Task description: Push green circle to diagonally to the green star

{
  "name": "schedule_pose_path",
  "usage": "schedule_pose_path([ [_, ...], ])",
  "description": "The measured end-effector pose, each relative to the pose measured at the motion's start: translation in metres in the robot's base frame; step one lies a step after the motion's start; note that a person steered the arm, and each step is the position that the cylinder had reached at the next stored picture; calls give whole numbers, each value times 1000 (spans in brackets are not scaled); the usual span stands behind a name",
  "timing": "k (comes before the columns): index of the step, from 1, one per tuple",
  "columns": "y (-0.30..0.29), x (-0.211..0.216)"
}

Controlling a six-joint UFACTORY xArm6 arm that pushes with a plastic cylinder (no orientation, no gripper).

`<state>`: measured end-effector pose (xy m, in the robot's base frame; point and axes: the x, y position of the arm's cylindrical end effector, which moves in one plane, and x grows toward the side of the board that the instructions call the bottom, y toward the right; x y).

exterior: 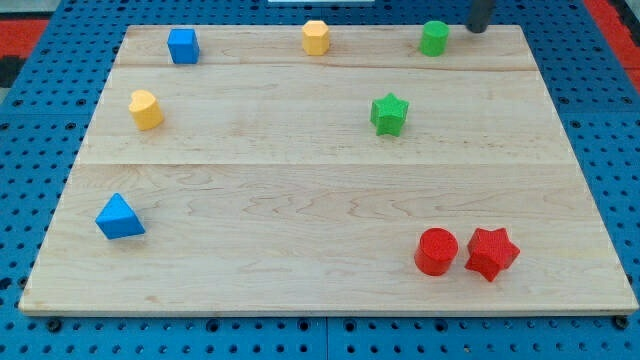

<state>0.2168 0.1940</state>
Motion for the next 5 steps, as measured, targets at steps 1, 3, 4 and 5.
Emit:
schedule_pose_path([
  [1, -86, 32],
  [3, -60, -14],
  [4, -112, -20],
  [5, -129, 66],
])
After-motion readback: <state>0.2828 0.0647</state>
